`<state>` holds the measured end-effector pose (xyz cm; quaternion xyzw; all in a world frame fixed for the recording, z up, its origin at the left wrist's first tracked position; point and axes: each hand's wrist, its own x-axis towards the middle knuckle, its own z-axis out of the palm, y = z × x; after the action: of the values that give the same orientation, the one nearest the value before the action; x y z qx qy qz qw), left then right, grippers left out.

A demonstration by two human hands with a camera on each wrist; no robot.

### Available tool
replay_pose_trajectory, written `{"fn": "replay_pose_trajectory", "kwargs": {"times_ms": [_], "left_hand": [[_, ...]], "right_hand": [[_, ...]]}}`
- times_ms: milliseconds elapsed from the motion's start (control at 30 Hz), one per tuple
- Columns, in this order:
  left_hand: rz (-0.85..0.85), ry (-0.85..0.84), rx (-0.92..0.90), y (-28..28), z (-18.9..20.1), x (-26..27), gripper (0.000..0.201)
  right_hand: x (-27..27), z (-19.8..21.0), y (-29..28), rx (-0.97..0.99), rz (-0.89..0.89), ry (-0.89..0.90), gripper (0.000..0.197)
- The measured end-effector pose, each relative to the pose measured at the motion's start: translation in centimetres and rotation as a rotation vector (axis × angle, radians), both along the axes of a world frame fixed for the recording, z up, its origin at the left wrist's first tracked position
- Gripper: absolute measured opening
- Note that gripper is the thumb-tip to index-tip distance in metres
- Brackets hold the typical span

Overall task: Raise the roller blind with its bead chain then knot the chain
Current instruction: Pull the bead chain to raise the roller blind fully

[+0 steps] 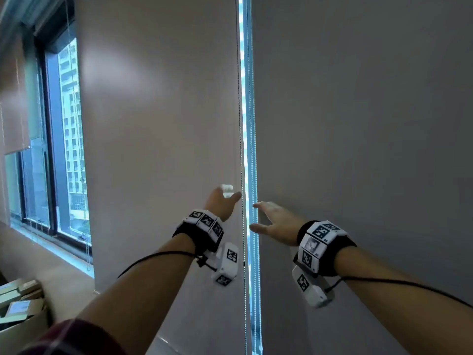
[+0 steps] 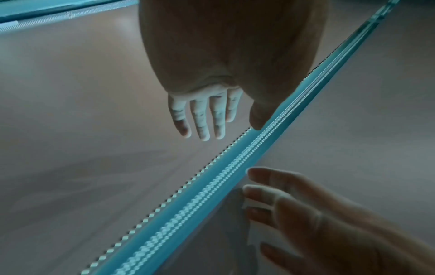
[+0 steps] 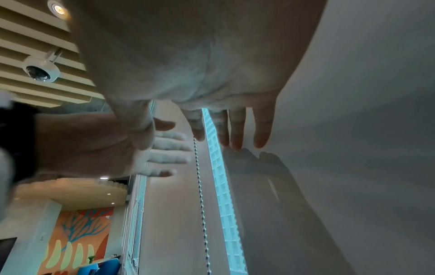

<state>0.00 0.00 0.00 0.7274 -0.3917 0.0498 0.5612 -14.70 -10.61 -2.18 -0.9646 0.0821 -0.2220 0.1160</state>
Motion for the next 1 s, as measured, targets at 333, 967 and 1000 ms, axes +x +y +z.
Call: {"fn": "replay_pose_trajectory", "kwargs": {"times_ms": [333, 967, 1000], "left_hand": [[-0.26, 0.063, -0.296, -3.4, 4.4, -0.2, 0.021], [-0.261, -0.131, -0.335, 2.6, -2.3, -6.2, 0.035], [-0.241, -0.149, -0.281, 2.8, -3.3, -6.4, 0.033]], "right_hand": [[1.3, 0.4, -1.1, 0.106, -0.015, -0.148, 0.06], [3.2, 7.7, 3.4, 0.867, 0.408, -0.447, 0.045], [3.3, 8.7, 3.9, 0.851, 0.429, -0.445, 0.046]]}}
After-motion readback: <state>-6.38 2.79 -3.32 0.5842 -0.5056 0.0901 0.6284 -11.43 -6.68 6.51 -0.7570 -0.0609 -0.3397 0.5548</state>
